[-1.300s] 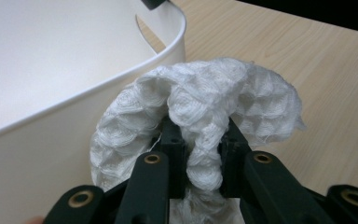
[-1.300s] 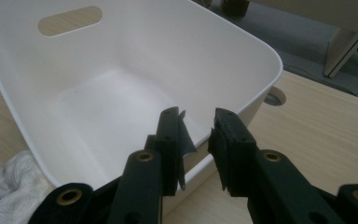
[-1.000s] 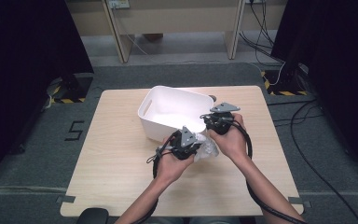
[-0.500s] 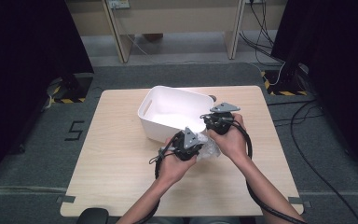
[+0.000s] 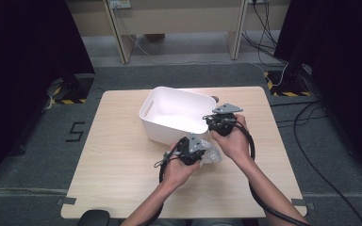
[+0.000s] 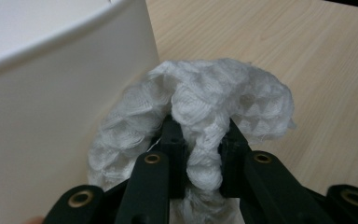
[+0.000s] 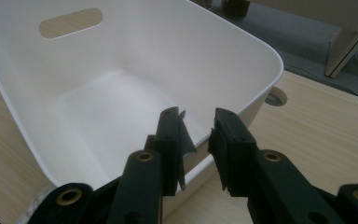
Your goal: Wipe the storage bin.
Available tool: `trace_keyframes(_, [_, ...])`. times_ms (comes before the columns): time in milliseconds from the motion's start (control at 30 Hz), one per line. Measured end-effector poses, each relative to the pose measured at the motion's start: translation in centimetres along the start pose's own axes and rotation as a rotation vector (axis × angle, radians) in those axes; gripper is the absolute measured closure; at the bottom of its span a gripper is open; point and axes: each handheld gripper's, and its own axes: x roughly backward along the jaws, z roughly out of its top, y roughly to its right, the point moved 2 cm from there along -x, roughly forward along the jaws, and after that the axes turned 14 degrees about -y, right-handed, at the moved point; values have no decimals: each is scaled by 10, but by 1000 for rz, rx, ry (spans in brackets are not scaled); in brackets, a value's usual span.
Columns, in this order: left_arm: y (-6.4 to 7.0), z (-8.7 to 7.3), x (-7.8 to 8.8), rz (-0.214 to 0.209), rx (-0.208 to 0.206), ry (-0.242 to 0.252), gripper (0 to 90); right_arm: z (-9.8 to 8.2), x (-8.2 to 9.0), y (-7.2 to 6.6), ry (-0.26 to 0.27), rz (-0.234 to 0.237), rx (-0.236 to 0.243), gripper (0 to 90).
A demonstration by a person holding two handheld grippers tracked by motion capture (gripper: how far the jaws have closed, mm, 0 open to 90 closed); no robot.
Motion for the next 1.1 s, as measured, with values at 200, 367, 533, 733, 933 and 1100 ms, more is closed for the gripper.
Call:
trace_keyframes(200, [0,-6,-9,-8,2,-25,767,0,0,0,1,0,-1,727])
trace_keyframes(367, [0,-10,-17,-11,3,-43,767,0,0,0,0,-1,1,728])
trace_keyframes(533, [0,-13,-23,-18,7,-57,767,0,0,0,3,1,-1,727])
trace_keyframes(733, [-1,-16,-26,-32,12,-70,767,0,0,0,2,0,-3,727])
trace_keyframes(933, [-9,-17,-8,-49,29,-57,766,0,-1,0,2,9,-23,724])
trace_keyframes(1100, [-20,-28,22,-10,28,-48,764,0,-3,0,-25,39,-68,611])
